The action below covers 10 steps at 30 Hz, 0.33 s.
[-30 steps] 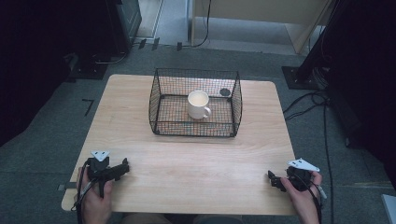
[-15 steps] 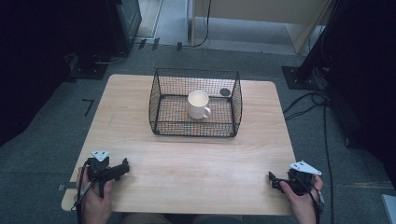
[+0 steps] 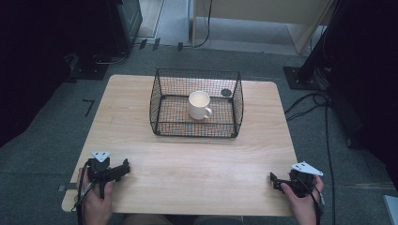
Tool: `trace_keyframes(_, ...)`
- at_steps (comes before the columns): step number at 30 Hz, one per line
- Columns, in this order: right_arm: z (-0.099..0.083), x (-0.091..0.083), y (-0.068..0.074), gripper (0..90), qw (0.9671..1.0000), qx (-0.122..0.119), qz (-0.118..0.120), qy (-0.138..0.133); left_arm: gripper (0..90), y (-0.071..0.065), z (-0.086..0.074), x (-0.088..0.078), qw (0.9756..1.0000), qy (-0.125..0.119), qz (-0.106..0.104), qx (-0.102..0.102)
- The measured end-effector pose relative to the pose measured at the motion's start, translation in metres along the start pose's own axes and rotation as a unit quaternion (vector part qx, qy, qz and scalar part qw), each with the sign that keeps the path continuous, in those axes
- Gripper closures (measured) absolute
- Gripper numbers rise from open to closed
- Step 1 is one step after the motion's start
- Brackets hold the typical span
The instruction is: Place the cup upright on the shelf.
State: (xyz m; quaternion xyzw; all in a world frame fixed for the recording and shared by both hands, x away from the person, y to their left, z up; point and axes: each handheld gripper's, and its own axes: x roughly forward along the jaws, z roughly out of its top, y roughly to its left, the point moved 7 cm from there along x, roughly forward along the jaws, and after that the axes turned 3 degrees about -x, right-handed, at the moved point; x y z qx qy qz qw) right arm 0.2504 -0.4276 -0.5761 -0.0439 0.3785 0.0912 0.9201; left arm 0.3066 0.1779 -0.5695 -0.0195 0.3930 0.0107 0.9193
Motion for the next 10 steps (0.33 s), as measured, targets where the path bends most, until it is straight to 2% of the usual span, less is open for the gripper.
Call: trace_keyframes(10, 0.0, 0.0, 0.0, 0.0, 1.0, 0.0, 0.0, 0.0, 1.8, -0.0008, 0.0006, 0.0006, 1.0, 0.0, 0.0, -0.001)
